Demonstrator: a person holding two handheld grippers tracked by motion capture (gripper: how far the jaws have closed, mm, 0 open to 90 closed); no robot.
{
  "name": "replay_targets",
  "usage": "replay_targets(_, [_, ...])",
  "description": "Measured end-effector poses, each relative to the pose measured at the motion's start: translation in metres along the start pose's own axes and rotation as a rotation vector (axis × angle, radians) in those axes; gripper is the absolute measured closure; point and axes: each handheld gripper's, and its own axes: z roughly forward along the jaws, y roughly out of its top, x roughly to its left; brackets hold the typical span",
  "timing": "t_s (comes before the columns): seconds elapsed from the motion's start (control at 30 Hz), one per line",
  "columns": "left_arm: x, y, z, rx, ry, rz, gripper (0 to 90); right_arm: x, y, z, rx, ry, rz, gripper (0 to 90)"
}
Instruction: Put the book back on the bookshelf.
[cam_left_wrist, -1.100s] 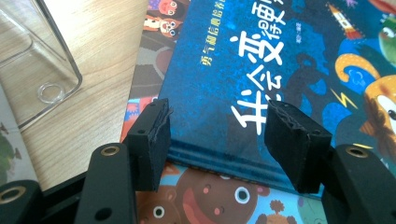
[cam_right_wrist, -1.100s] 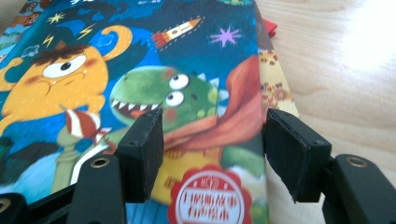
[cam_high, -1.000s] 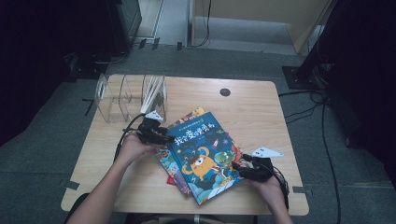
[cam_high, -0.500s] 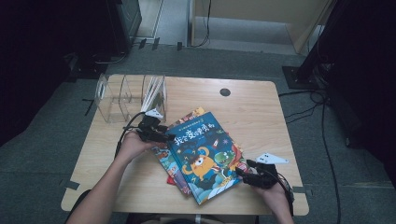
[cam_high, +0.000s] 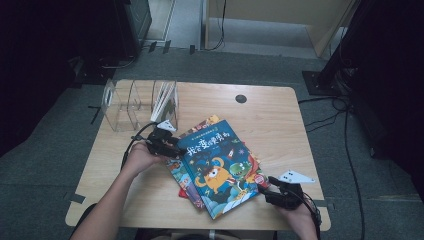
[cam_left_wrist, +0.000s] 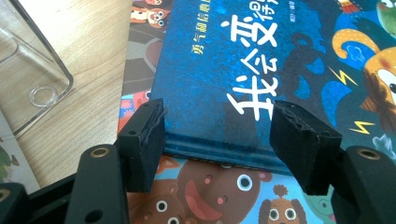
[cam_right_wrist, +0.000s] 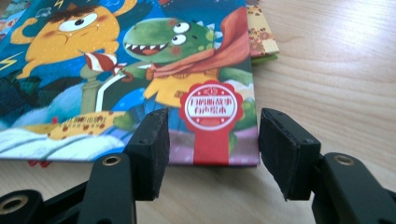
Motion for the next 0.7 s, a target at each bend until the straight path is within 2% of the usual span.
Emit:
replay_targets(0.07, [0.0,0.0,0.001,-0.005,0.024,0.003,36.4,0.001,-0.002,-0.003,0.001,-0.005,-0.006,44.7])
replay_targets(0.2, [0.002,0.0,0.0,-0.018,0.011,-0.019,35.8,0.001,-0.002,-0.003,0.001,-0.01,-0.006,46.0])
replay_targets(0.3, [0.005,0.0,0.001,-0.031,0.007,-0.03,36.0,0.0,-0.002,-0.005,-0.001,-0.019,-0.008,52.4])
replay_targets(0.4, [0.007,0.001,0.002,-0.038,0.049,-0.044,37.5,-0.001,-0.001,-0.007,-0.005,-0.021,0.012,57.3])
replay_targets(0.47, [0.009,0.001,0.005,-0.034,0.039,-0.065,36.7,-0.001,-0.001,-0.009,-0.006,-0.03,0.008,60.2])
replay_targets(0.6, [0.007,0.001,0.006,-0.031,0.05,-0.051,36.7,0.001,0.0,-0.012,-0.025,-0.006,0.017,66.7])
replay_targets(0.67, [0.007,0.001,0.006,-0.03,0.049,-0.057,36.2,0.004,-0.002,-0.012,-0.002,0.012,0.012,69.6])
replay_targets(0.7, [0.007,0.001,0.005,-0.031,0.048,-0.071,36.0,0.007,-0.004,-0.012,0.018,0.026,-0.007,72.0])
